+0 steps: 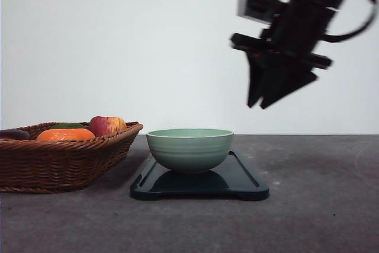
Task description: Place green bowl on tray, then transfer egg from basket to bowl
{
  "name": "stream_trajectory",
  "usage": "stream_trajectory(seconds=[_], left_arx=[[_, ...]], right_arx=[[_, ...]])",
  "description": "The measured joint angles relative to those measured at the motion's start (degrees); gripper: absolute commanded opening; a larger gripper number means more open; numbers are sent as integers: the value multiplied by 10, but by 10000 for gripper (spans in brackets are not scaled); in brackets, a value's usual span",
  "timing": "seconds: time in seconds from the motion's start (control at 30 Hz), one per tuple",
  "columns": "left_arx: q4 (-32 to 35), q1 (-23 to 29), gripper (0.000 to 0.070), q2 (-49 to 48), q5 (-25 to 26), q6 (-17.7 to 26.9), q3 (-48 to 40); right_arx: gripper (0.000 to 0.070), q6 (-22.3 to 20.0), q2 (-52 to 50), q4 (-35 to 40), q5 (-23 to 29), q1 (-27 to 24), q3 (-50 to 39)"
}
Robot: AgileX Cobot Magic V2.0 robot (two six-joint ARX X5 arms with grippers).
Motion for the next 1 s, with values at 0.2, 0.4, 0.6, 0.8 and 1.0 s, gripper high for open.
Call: stream_trajectory(seconds=[0.2,0.4,0.6,0.8,1.0], left_arx=[[0,0,347,0,0,0,0],[0,0,348,0,0,-2,0],[-2,0,348,17,1,-33,0],[-23,-4,348,60,19,-73,21],[-45,-28,348,151,17,-75,81]], right_arx=[[156,0,-107,42,-36,-34,-134],[156,-4,-201,53,-64,-74,-197],[156,-36,-258,52,-87,-99,-243],[156,-47,-266,62,-88,-105,-250],[156,-48,-266,66,-88,-106,-250]])
